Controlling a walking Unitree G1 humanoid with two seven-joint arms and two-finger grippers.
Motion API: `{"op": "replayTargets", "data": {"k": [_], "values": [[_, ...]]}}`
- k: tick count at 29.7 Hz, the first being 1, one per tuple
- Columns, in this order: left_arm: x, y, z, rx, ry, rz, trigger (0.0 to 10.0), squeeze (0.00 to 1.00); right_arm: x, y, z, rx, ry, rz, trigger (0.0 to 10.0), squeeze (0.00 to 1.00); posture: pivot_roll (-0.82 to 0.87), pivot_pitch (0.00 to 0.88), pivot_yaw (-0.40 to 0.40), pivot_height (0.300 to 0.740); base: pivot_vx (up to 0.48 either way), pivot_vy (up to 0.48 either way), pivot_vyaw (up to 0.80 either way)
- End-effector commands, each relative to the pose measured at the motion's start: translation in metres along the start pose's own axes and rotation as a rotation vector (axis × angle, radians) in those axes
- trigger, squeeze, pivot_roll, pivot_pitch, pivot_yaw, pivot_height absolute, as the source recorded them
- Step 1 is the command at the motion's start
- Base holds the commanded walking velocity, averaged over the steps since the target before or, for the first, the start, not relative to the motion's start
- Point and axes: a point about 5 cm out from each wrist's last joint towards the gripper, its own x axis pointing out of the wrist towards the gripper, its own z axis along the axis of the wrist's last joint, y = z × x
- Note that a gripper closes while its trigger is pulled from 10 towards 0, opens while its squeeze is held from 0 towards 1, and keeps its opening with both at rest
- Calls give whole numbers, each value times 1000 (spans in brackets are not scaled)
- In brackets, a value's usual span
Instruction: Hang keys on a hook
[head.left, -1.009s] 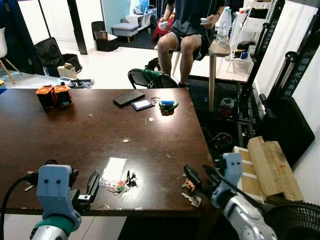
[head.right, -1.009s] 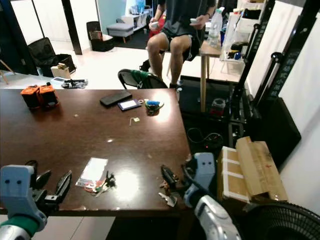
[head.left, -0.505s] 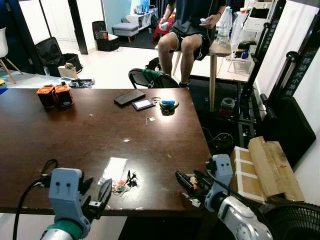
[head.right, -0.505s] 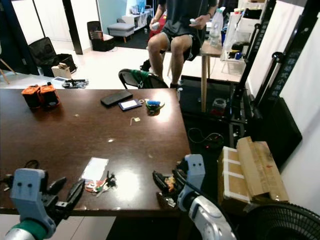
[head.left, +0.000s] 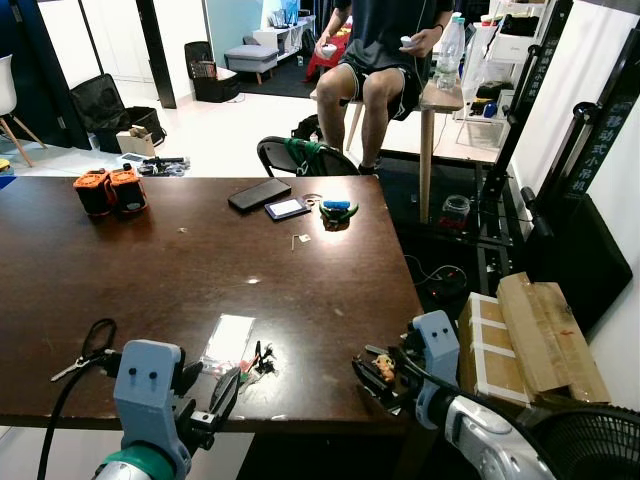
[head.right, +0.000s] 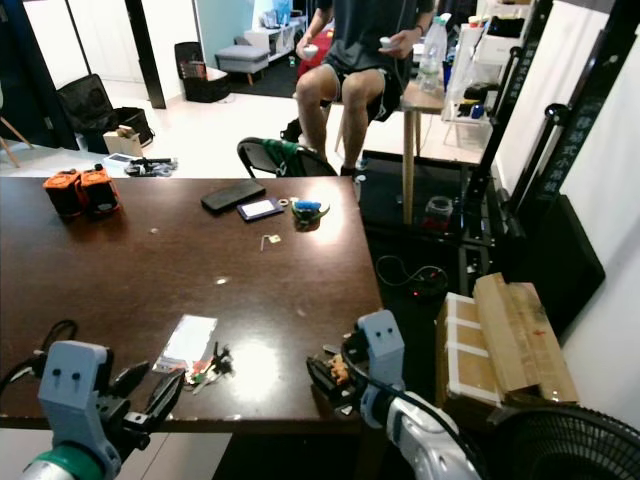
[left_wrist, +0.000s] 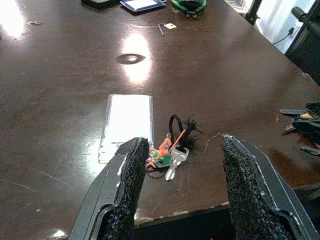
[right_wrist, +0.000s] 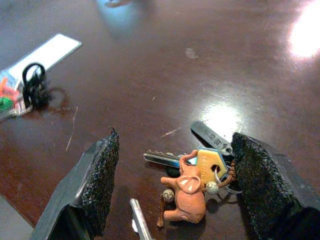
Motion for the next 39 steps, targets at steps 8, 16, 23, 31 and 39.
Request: {"op": "replayTargets", "data": {"k": [8,16,23,31,39], "values": [[-3,-1,-3,0,22,-16,10000,0,-3,-5,-4,-308,79,58,10000,0,-101,52,111,740,0,0,0],[-3,-2,-2,1,21,-20,10000,0,-3,-16,-6,-373,103,-7,2118,0,-99,59,110,740,0,0,0],[-3,-2,-2,3,20,-21,10000,0,-3,-20,-6,-379,102,-22,392,0,-99,59,110,740,0,0,0],[-3,-3,-3,6,23,-21,10000,0,-2,-22,-7,-380,95,-36,588,0,-98,59,110,740,0,0,0],[-3,-3,-3,9,24,-22,10000,0,-2,-23,-7,-370,88,-43,0,0,-98,59,110,740,0,0,0]]}}
